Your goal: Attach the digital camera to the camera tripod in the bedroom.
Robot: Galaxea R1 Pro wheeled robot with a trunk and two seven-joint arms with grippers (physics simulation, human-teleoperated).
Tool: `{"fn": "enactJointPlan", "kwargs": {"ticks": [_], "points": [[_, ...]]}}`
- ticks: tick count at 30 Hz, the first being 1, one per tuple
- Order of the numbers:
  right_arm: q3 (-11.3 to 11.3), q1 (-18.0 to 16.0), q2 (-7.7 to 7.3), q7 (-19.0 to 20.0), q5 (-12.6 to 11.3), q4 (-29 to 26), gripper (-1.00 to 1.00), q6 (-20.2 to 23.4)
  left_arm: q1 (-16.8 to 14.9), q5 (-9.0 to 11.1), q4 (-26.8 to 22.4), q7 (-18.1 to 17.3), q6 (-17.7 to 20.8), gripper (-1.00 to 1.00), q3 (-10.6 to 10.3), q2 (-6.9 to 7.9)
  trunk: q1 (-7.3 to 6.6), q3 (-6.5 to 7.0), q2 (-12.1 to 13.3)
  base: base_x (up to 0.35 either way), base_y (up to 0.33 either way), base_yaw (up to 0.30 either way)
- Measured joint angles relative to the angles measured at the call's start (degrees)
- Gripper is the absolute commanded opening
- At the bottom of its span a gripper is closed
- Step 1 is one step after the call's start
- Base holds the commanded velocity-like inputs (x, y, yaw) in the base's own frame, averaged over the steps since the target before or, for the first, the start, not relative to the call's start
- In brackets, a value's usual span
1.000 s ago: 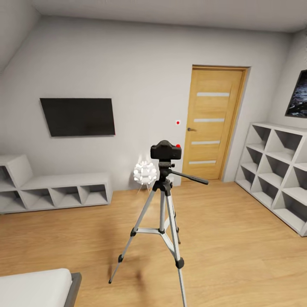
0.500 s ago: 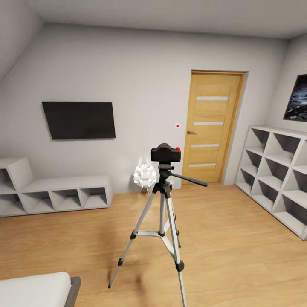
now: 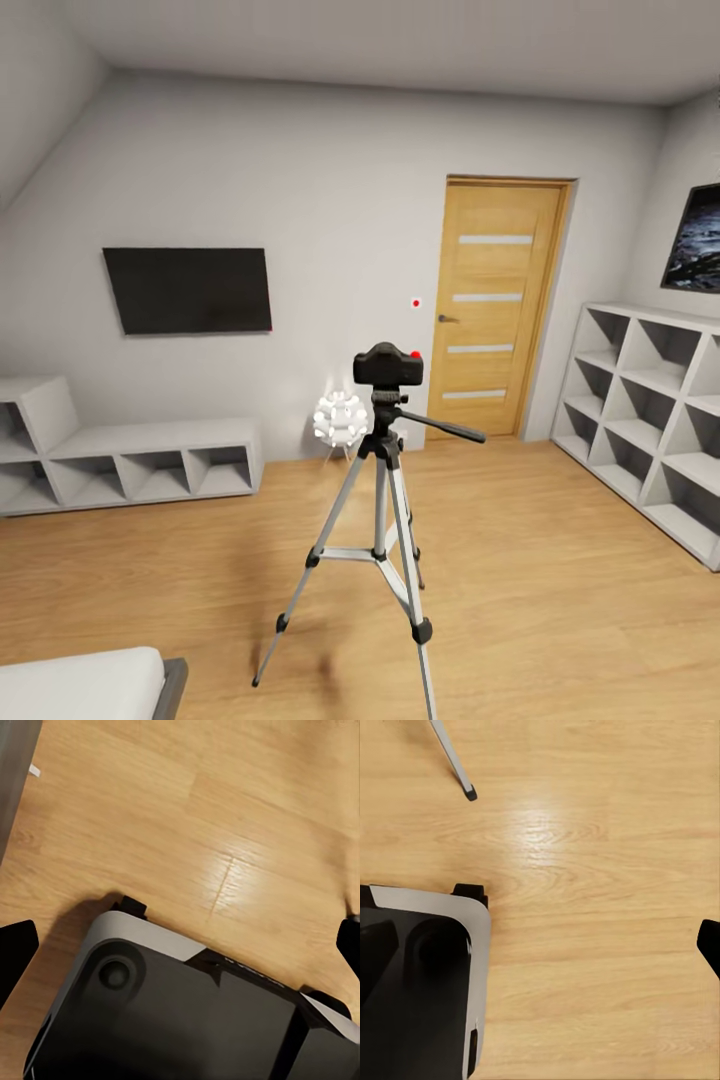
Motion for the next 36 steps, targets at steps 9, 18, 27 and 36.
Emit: {"fn": "enactJointPlan", "kwargs": {"ticks": [9, 18, 27, 36], "points": [[0.0, 0.0, 0.06, 0.0, 0.0, 0.0, 1.00, -0.1, 0.0, 0.0, 0.0, 0.0, 0.0, 1.00, 0.0, 0.00, 0.00, 0.65, 0.0, 0.000, 0.000, 0.000], [0.0, 0.0, 0.01, 0.0, 0.0, 0.0, 1.00, -0.2, 0.0, 0.0, 0.0, 0.0, 0.0, 1.00, 0.0, 0.00, 0.00, 0.72, 0.0, 0.000, 0.000, 0.000], [0.0, 0.0, -0.01, 0.0, 0.1, -0.1, 1.00, -0.2, 0.0, 0.0, 0.0, 0.0, 0.0, 1.00, 0.0, 0.00, 0.00, 0.73, 0.0, 0.000, 0.000, 0.000], [0.0, 0.0, 0.10, 0.0, -0.1, -0.1, 1.00, -0.1, 0.0, 0.0, 0.0, 0.0, 0.0, 1.00, 0.0, 0.00, 0.00, 0.73, 0.0, 0.000, 0.000, 0.000]]}}
